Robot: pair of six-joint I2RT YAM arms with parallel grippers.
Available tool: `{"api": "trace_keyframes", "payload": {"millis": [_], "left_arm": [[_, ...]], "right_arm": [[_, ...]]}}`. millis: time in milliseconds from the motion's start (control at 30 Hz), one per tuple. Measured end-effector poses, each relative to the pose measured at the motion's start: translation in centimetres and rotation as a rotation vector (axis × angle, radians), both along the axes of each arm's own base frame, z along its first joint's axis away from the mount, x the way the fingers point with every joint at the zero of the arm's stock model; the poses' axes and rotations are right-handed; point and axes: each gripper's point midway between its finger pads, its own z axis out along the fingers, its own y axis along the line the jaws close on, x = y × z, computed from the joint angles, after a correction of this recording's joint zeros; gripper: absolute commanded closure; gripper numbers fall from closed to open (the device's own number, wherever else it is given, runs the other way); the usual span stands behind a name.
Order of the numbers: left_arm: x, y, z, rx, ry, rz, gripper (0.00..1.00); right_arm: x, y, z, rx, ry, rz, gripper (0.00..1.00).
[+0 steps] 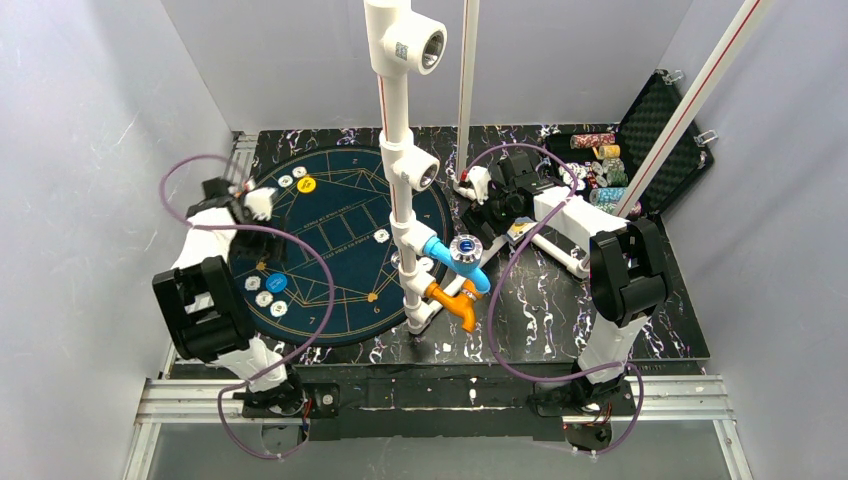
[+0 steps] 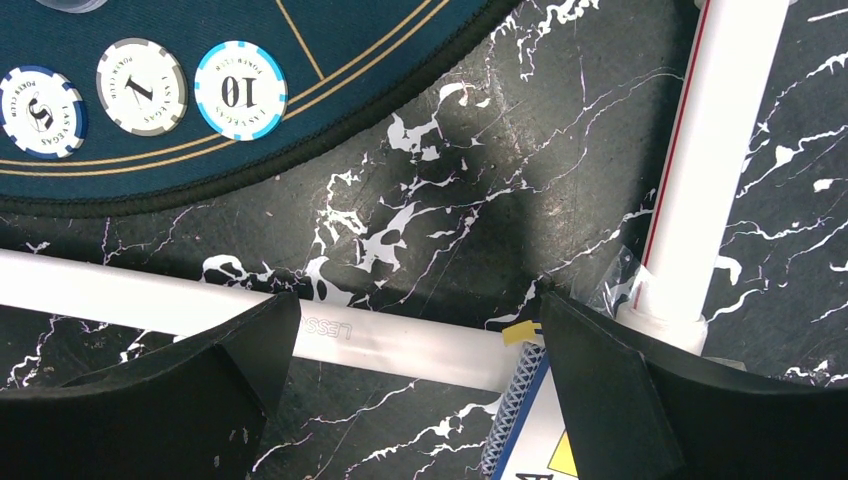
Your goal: Distribute texas hold em gaming equipment
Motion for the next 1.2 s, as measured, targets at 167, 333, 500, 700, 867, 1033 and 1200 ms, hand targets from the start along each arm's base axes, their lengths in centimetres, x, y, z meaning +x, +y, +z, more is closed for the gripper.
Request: {"api": "trace_keyframes", "payload": {"millis": [167,333,500,700,867,1033,1200], "left_arm": [[5.5,-6.7,4.0,0.034,-0.122,-0.22,0.22],[9.8,-13.5,5.0,-0.001,-0.166,-0.355,0.24],[11.4,-18.8,1.8,-0.034,-0.101,-0.439,0.27],[10.9,-23.0,-1.4,-0.029,-0.036,-0.518,0.3],[11.0,-25.3,-1.8,-0.014,-0.045,-0.565,0.32],[11.6,-26.1,-2.1,0.012,-0.063,-0.58,0.38],[11.6,-26.2,-3.6,0.035,-0.04,-0.589,0.44]], "right_arm": [[0.2,0.2,0.3,0.006,0.0,-0.001,0.0],[0.4,0.4,0.7,0.016,0.0,-0.008,0.0],[0.4,0.4,0.8,0.02,0.006,-0.018,0.0],[0.5,0.3,0.7,0.014,0.001,-0.023,0.0],[0.7,0.2,0.7,0.005,-0.004,-0.029,0.0],[0.7,0.1,0.7,0.003,-0.006,-0.031,0.0],[0.7,0.1,0.7,0.002,-0.006,-0.032,0.0]]}}
